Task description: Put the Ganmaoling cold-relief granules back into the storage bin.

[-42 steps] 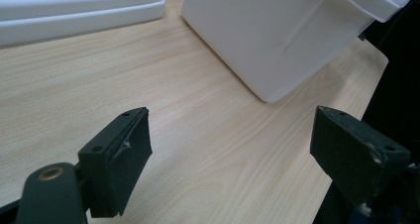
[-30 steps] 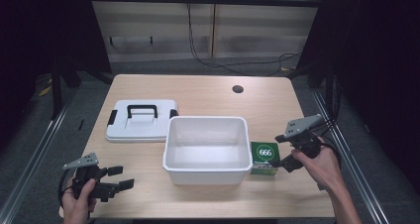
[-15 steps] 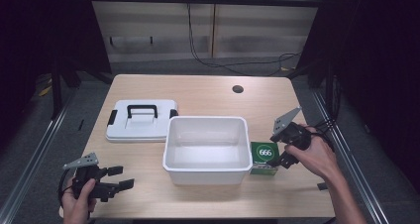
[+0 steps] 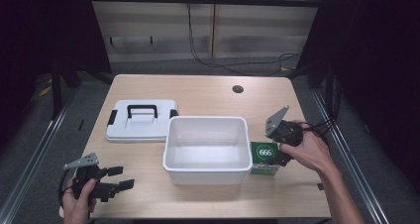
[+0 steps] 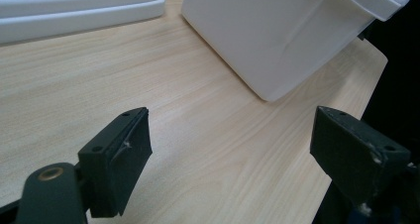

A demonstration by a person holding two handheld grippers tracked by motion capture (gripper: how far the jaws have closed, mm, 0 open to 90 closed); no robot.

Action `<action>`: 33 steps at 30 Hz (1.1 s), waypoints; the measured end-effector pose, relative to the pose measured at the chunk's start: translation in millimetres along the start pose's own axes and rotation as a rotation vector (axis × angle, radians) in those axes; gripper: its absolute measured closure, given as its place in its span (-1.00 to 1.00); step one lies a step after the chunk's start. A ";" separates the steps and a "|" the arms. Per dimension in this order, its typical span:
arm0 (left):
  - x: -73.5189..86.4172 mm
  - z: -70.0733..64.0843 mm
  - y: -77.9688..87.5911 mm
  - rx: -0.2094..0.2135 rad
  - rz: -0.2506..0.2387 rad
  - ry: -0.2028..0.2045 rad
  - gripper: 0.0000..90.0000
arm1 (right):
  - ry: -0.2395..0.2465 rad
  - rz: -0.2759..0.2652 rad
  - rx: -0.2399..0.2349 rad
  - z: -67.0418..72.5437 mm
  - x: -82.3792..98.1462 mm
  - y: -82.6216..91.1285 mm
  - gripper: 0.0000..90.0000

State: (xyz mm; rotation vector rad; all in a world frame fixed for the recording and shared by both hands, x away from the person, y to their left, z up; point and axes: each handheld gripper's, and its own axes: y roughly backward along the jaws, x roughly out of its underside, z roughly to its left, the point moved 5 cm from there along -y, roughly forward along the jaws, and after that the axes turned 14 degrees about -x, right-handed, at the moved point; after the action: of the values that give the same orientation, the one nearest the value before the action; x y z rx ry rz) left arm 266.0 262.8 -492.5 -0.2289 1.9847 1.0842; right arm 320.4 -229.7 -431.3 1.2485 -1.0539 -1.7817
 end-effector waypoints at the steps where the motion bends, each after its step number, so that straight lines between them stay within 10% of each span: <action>1: 0.0 0.1 0.0 0.000 0.001 -0.001 -0.64 | 0.009 0.002 -0.001 -1.2 -0.5 -1.1 -0.81; 19: -0.5 0.0 0.6 0.004 -0.009 0.002 -0.64 | 0.039 0.186 -0.065 -9.1 -1.7 -23.7 -0.81; 33: -0.3 -0.8 0.3 0.007 -0.004 -0.001 -0.64 | 0.081 0.225 -0.067 -13.7 -0.5 -30.9 -0.80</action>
State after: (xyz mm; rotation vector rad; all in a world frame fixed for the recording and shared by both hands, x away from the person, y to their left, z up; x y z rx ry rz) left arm 265.7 262.3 -491.8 -0.2285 1.9859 1.0742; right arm 330.7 -219.4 -461.7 1.1055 -1.0364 -1.5705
